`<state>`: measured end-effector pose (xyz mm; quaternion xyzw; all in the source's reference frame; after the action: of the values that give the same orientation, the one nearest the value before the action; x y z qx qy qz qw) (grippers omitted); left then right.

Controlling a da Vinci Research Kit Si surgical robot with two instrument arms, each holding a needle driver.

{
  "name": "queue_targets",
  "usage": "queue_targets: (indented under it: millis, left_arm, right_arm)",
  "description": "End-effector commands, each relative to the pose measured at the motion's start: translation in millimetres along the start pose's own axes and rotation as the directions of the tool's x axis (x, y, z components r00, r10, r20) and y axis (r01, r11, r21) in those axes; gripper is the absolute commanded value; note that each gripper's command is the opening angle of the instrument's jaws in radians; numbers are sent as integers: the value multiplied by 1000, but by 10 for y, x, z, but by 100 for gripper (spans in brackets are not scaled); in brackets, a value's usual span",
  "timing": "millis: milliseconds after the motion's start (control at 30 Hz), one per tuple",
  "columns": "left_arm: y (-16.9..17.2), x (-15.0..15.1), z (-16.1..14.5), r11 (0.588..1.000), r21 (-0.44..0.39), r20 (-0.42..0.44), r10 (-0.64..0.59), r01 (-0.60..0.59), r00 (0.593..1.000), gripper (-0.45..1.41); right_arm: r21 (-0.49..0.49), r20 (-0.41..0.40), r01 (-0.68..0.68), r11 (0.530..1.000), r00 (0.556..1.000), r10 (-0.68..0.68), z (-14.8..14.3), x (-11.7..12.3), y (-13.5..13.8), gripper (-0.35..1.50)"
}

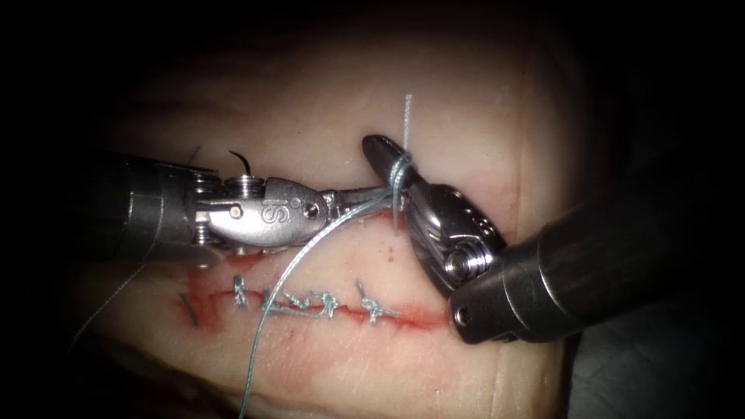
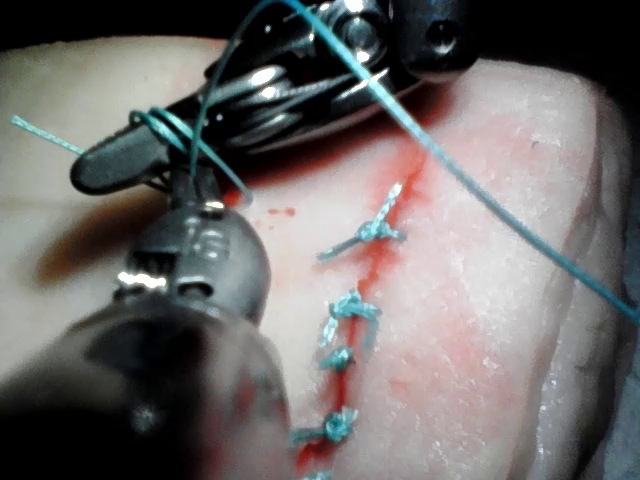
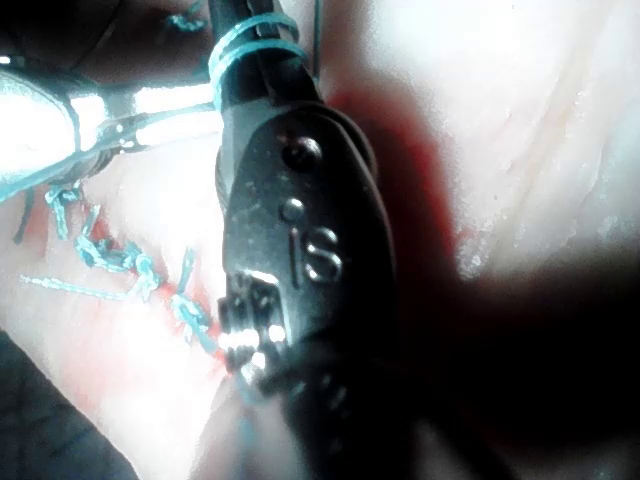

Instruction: Wound Closure

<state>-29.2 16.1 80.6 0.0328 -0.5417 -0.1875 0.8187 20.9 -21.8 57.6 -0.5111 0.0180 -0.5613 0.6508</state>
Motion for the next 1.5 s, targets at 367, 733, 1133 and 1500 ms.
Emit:
queue_targets:
  millis: [367,733,1133,1500]
  left_arm:
    - [2,2,7,1000,-21,-4,-1,1,1000,-45]
    - [4,2,7,1000,-30,-6,-1,1,1000,-45]
    - [3,3,9,999,-36,-11,0,-1,1000,-45]
    - [1,6,15,999,-42,-21,4,-5,1000,-45]
  right_arm:
    - [195,-7,25,980,1000,-24,6,13,0,2]
    - [252,-22,114,961,993,-112,6,11,1,21]
    - [257,-22,134,957,991,-133,7,12,2,42]
    - [274,-26,145,951,989,-143,3,21,7,39]
